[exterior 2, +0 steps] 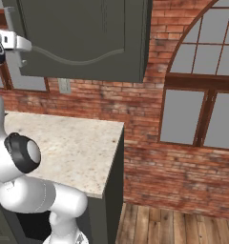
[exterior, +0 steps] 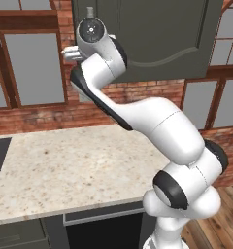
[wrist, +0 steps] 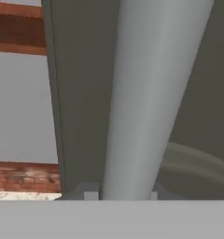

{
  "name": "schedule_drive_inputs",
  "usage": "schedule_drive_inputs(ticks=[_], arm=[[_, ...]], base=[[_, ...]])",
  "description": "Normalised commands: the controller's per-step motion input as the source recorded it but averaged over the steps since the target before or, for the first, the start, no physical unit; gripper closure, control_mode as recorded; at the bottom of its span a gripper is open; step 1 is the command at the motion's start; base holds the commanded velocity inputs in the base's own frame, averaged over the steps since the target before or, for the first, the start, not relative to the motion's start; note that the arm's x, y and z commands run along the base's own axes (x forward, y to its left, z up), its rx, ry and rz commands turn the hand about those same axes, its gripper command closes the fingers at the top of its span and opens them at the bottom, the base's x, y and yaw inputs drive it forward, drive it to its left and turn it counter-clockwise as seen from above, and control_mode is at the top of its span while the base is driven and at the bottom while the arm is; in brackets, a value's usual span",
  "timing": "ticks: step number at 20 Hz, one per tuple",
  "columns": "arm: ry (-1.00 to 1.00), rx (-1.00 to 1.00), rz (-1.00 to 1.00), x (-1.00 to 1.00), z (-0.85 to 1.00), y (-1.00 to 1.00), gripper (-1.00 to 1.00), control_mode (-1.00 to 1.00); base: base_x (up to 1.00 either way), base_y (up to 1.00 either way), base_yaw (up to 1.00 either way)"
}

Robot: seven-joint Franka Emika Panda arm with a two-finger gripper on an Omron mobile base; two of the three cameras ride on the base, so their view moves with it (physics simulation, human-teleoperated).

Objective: Open the cabinet, pick the kettle from the cabinet, and place it in the sink.

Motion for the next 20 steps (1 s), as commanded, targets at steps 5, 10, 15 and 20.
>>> schedule_drive_inputs(ticks=[5,10,15,20], arm=[[0.0,0.16,0.05,-0.25,-0.04,0.18,1.0,-1.0],[0.0,0.14,0.12,-0.5,-0.01,0.12,1.0,-1.0],[0.0,0.1,0.15,-0.62,-0.02,0.06,1.0,-1.0],[0.0,0.05,0.2,-0.68,-0.03,0.01,1.0,-1.0]], base=[[0.0,0.0,0.0],[0.0,0.0,0.0],[0.0,0.0,0.0],[0.0,0.0,0.0]])
